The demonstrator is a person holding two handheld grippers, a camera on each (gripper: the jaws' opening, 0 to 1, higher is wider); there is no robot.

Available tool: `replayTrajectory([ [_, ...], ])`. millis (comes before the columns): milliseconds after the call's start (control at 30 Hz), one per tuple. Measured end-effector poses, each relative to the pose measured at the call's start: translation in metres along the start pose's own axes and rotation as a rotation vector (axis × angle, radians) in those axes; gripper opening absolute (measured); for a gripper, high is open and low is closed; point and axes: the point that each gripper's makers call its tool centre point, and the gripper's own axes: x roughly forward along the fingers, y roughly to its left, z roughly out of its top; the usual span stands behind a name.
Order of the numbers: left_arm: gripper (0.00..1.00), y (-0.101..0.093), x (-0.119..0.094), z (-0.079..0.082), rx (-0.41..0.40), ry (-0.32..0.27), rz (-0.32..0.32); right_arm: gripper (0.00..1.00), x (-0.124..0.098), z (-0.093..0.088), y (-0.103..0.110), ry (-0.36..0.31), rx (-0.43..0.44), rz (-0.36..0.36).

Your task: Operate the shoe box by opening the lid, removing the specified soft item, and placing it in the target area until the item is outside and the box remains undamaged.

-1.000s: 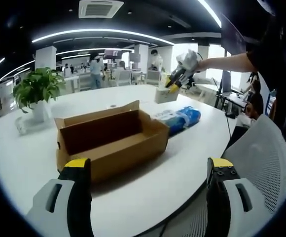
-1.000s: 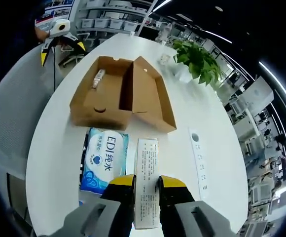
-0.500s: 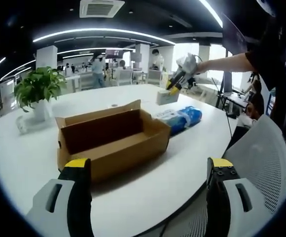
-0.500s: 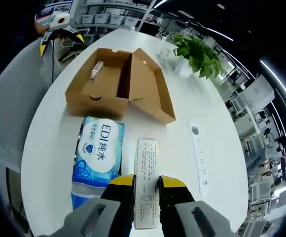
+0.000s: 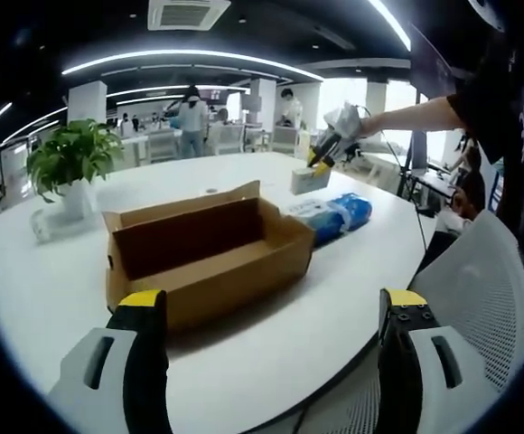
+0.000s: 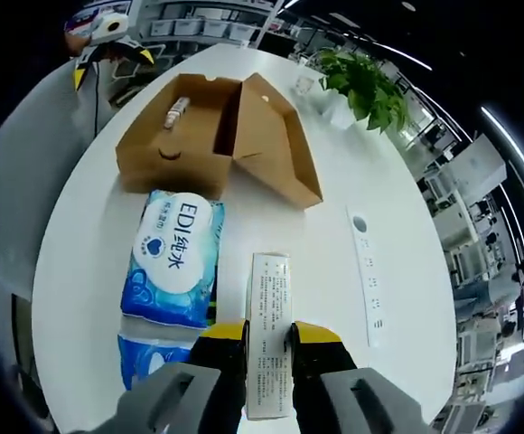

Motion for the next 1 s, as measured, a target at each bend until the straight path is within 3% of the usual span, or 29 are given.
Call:
replayTrajectory([
  [1000,0.96,0.002,0.0,-0.003,-0.01,0.015,0.016,0.14,0.035,-0.029,0.0,0.065,-0.019,0.039],
])
